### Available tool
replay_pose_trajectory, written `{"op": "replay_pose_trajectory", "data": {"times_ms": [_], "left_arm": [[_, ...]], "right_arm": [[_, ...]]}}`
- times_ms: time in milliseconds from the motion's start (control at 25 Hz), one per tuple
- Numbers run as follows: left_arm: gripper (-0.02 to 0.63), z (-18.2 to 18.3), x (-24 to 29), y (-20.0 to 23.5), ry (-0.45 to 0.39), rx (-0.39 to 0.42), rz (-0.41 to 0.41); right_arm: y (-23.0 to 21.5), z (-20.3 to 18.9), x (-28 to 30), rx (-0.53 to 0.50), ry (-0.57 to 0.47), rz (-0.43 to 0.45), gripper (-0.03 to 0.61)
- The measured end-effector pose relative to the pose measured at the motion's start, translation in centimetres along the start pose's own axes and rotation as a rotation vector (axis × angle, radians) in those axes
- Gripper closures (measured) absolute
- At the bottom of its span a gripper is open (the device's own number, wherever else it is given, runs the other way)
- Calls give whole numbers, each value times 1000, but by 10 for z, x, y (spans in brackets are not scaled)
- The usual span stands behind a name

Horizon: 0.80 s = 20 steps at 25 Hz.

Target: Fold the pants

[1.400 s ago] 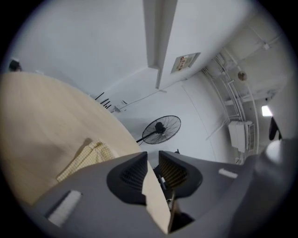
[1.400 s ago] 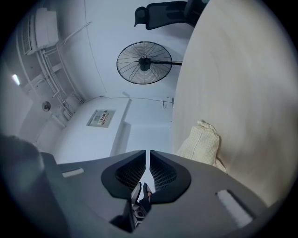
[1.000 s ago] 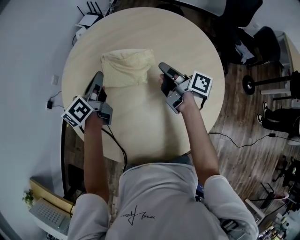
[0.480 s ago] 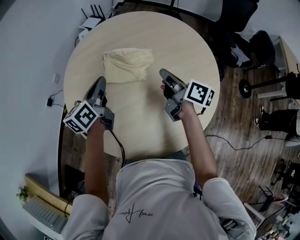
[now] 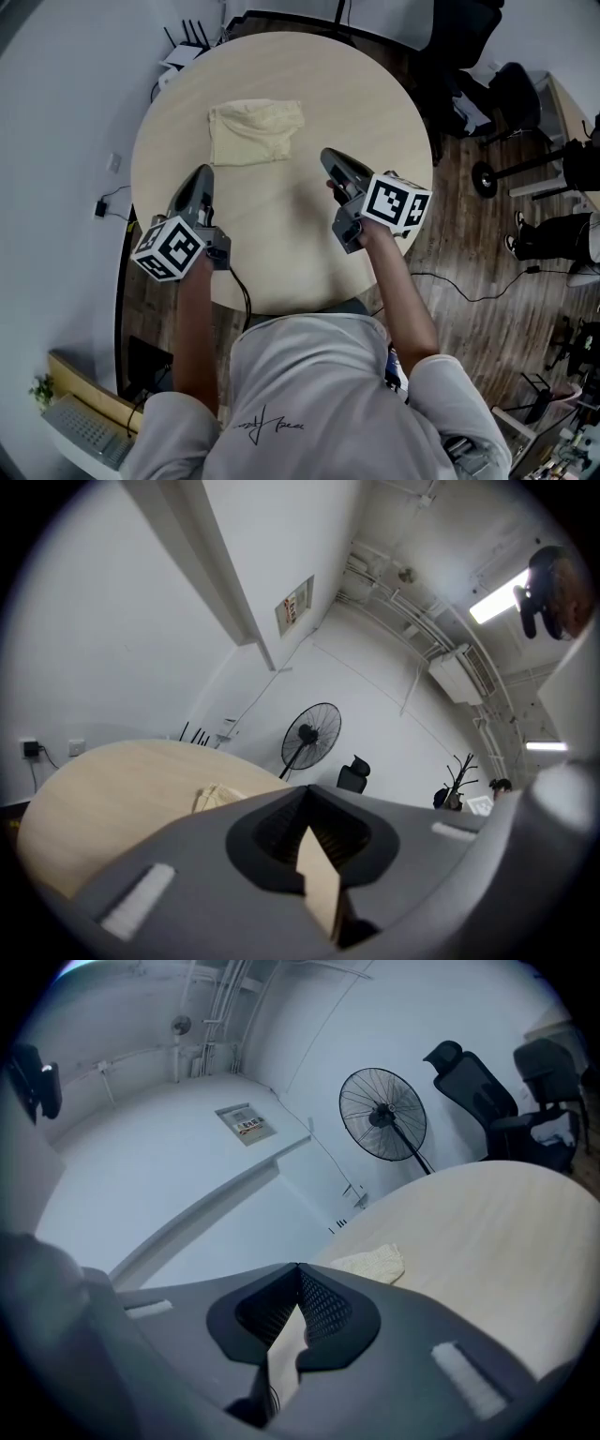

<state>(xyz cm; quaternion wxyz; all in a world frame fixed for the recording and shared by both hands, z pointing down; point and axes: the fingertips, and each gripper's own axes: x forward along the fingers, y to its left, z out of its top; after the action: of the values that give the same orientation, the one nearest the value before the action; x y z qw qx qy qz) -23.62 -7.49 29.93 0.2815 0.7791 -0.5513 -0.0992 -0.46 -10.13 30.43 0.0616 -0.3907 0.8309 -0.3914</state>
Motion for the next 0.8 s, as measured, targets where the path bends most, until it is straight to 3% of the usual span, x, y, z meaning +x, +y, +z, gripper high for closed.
{"op": "replay_pose_trajectory", "data": {"times_ms": [240, 600, 800], "left_arm": [[560, -1, -28, -18, 14, 58, -16], [560, 5, -62, -45, 19, 69, -51], [560, -2, -78, -57, 31, 171, -16]], "right_arm": [[22, -16, -19, -130, 25, -35, 584], [52, -32, -38, -305, 65, -59, 584], [58, -38, -55, -369, 71, -89, 584]]}}
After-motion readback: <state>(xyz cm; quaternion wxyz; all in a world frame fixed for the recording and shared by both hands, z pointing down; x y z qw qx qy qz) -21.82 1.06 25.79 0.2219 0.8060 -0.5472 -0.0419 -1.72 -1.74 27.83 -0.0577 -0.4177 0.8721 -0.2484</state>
